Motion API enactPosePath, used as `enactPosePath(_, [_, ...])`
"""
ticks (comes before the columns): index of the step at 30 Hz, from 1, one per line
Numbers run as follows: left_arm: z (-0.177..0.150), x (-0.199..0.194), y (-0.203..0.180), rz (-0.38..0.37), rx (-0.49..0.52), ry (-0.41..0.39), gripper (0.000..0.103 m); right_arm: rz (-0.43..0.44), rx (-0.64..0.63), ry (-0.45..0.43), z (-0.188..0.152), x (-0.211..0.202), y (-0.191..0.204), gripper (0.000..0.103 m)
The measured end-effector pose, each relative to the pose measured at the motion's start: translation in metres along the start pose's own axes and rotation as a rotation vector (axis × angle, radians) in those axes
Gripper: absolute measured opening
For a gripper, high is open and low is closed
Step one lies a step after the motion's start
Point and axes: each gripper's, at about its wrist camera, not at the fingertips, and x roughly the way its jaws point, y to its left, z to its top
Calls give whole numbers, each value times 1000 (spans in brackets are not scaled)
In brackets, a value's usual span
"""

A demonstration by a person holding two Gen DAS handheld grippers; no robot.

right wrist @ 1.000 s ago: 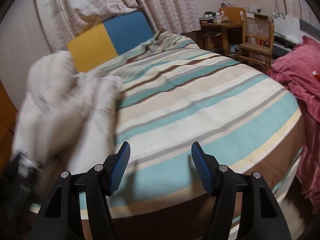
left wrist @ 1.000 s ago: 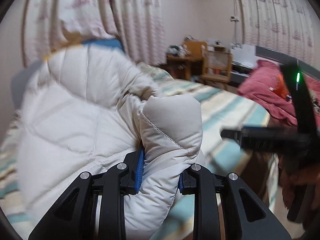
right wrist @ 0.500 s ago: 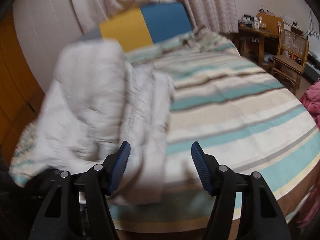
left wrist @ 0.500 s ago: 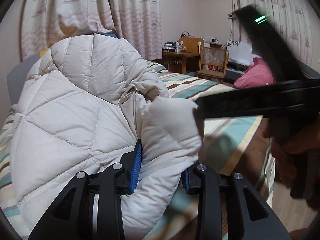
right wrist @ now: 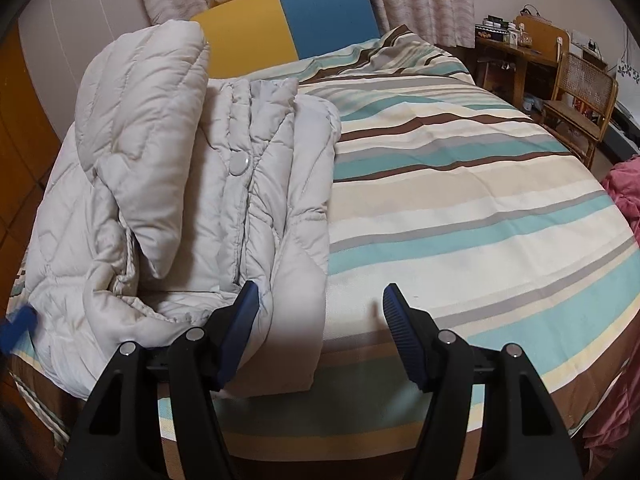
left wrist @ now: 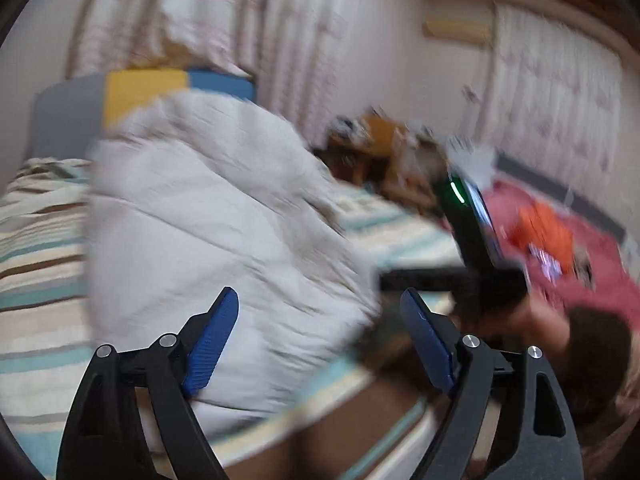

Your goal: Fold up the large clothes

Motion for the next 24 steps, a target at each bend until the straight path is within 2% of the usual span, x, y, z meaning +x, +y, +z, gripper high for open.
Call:
enactPosePath(2, [12, -2, 31, 88, -84, -37, 83, 4, -3, -9, 3, -3, -1, 63])
enactPosePath(4, [29, 3, 82, 256, -208, -59, 83, 9, -10, -25, 8, -12, 0, 63])
enactPosePath(5, [33, 6, 100, 311, -256, -61, 83, 11, -8, -42, 11, -19, 1, 63])
enactPosePath(7, [44, 17, 146, 425, -384, -45, 79, 16, 1, -116, 22, -39, 2, 63])
enactPosePath(8, [47, 24, 161, 451, -427, -26, 76, 28, 7, -149, 29, -48, 4, 63])
enactPosePath(9, [51, 30, 172, 457, -465, -12, 71, 49, 11, -194, 36, -59, 8, 63])
enactPosePath(11, [60, 46, 179, 427, -488, -9, 70, 83, -5, -256, 52, -75, 20, 62])
enactPosePath(14, [77, 73, 160, 396, -384, -11, 70, 152, -88, -304, 80, -85, 54, 62])
enactPosePath(16, [85, 97, 146, 385, -336, 27, 67, 190, -145, -289, 99, -77, 81, 58])
enactPosePath(17, [87, 106, 142, 383, -328, 44, 67, 195, -168, -277, 107, -70, 93, 52])
enactPosePath(21, [86, 136, 125, 374, -313, 98, 67, 146, -244, -232, 132, -28, 117, 42])
enactPosePath(24, [93, 148, 121, 392, -311, 129, 67, 46, -251, -188, 146, 14, 110, 39])
